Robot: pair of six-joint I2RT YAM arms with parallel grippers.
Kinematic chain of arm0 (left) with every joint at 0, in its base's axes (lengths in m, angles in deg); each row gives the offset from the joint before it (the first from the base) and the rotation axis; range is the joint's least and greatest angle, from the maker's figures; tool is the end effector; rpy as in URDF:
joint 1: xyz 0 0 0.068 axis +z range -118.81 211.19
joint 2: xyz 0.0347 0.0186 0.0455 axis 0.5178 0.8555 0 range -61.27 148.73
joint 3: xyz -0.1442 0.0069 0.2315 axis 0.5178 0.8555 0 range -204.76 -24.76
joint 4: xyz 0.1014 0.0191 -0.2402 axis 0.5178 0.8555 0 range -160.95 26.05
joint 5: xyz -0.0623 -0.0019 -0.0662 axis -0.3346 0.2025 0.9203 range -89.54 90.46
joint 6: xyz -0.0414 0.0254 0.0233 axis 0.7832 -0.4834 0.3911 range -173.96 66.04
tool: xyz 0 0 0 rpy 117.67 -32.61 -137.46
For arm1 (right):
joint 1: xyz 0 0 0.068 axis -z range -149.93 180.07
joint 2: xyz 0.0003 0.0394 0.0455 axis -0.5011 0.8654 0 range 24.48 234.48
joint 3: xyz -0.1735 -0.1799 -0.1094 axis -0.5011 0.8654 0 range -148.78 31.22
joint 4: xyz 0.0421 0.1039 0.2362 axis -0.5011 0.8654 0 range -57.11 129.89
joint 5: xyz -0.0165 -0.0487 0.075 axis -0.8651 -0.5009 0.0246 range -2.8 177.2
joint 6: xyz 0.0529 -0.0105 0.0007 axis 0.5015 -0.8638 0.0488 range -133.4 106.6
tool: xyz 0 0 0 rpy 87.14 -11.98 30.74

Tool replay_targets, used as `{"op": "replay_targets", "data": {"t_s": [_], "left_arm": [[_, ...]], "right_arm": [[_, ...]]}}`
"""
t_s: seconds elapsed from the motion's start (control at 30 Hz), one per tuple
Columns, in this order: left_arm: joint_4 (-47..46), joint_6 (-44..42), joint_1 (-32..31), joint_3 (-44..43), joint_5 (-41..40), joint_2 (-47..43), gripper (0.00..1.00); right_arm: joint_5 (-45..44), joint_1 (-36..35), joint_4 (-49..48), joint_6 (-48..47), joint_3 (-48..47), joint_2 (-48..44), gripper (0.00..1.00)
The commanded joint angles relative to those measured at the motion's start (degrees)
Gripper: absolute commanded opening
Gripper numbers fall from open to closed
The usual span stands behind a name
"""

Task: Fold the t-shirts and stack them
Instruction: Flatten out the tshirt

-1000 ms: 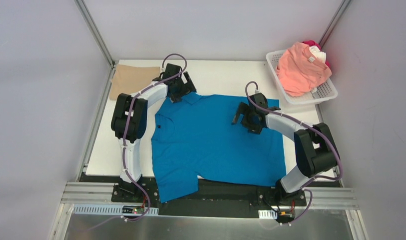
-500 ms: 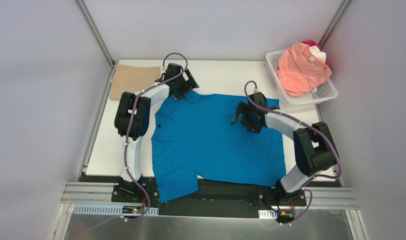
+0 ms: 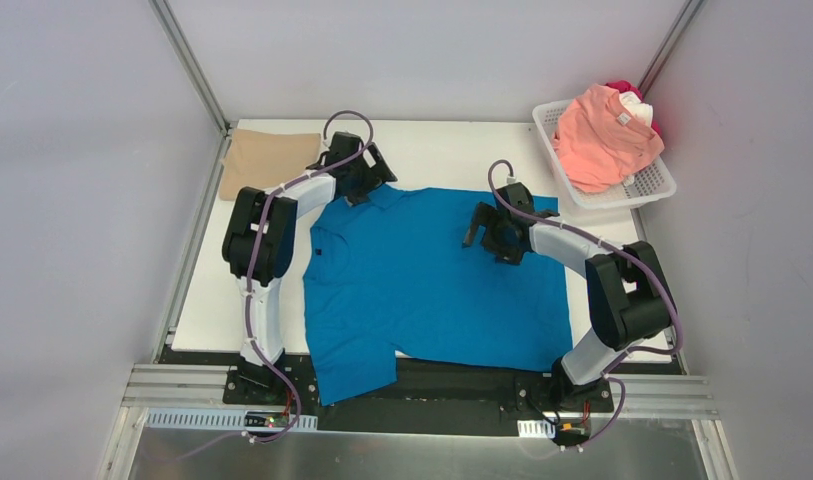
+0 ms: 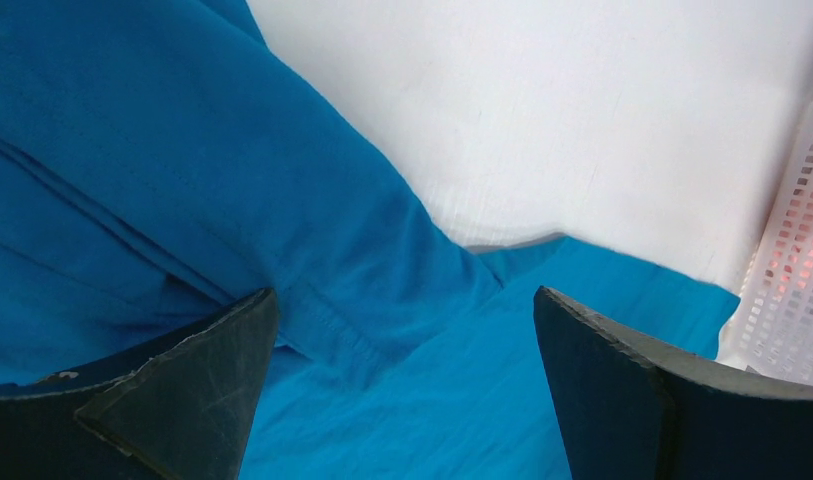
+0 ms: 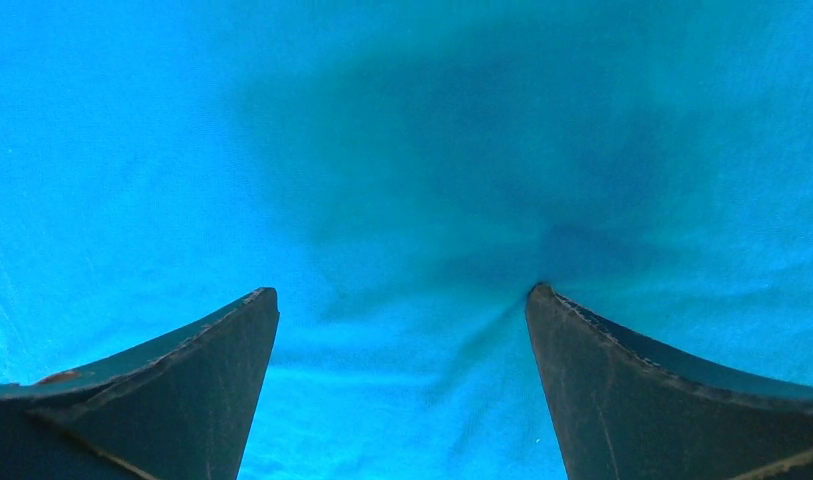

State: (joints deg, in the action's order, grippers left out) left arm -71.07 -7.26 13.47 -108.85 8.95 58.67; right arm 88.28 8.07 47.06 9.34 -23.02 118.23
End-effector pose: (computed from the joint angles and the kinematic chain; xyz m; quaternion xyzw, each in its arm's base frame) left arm 0.4501 -0.1492 0.1837 -0.1894 0.8677 -0.2982 0.3498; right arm 0.3052 0.1241 0.1790 0.0032 0.9502 0.1269 0.2847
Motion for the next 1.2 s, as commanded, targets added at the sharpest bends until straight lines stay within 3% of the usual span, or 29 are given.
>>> {"op": "replay_targets", "data": {"t_s": [0.0,0.33,0.53,0.97,1.07,1.17], "left_arm": [[0.4,-0.7,-0.9,3.2,-0.8,-5.3,0.99],[0.4,-0.2,-1.5,3.5,0.0,-4.1,0.99],[0.4,-1.5,-1.7,-2.1,-2.4,1.0,0.99],[-6.5,-5.4,-1.1,-29.5,-4.0,16.9,0.99],[-8.2,-7.6,-1.0,-44.2,-4.1,24.6,0.99],[0.4,-9.9,-0.9,-60.2,-3.1,31.0,0.99]], "right_arm": [[-0.3,-0.1,1.6,-1.0,0.4,3.3,1.00],[0.1,-0.1,1.4,-1.0,0.5,3.4,1.00],[0.5,-0.1,1.2,-1.1,0.7,3.2,1.00],[0.5,-0.1,1.6,-2.0,0.5,4.0,0.99],[0.5,-0.2,1.6,-2.1,0.6,3.8,0.99],[-0.6,-0.2,1.7,-2.3,0.8,3.3,0.99]]}}
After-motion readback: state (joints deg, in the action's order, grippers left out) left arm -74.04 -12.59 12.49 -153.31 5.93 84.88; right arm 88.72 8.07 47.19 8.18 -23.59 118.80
